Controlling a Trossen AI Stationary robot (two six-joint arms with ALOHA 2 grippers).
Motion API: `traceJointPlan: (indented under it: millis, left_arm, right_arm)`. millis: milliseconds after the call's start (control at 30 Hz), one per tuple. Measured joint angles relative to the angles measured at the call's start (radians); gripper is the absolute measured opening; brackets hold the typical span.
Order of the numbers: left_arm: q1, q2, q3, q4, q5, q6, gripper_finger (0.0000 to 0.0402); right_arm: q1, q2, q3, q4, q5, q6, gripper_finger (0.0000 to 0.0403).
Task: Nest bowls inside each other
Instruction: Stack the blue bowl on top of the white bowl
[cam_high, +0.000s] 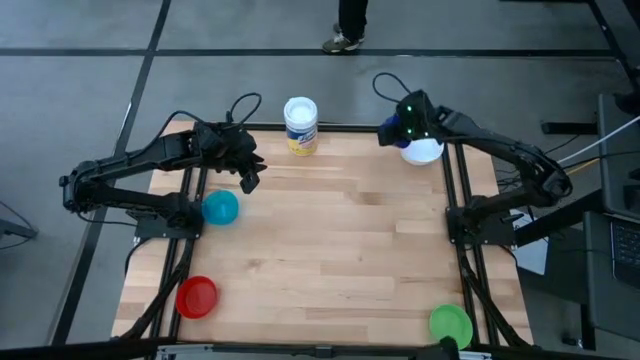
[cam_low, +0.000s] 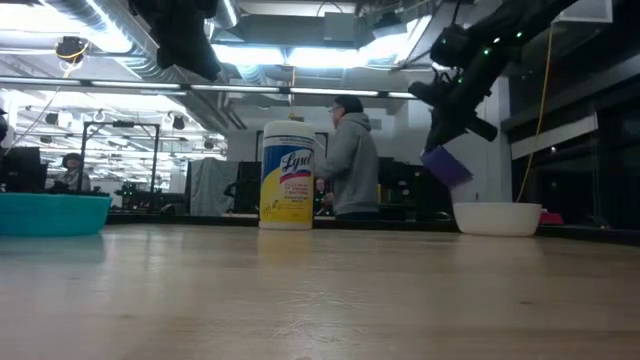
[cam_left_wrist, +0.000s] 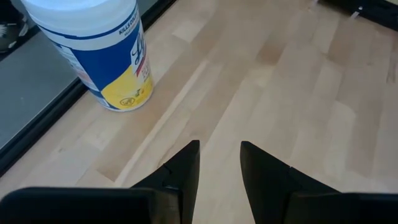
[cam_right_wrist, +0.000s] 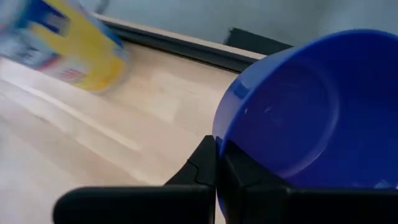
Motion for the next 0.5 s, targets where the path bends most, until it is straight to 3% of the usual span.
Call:
traceJointPlan:
  millis: [500]
  left_arm:
    - [0.000, 0.000, 0.000, 0.007, -0.001, -0.013, 0.0112]
  right_arm:
    - [-0.201, 0.081, 0.024, -0.208, -0.017, -0.221, 0.0001]
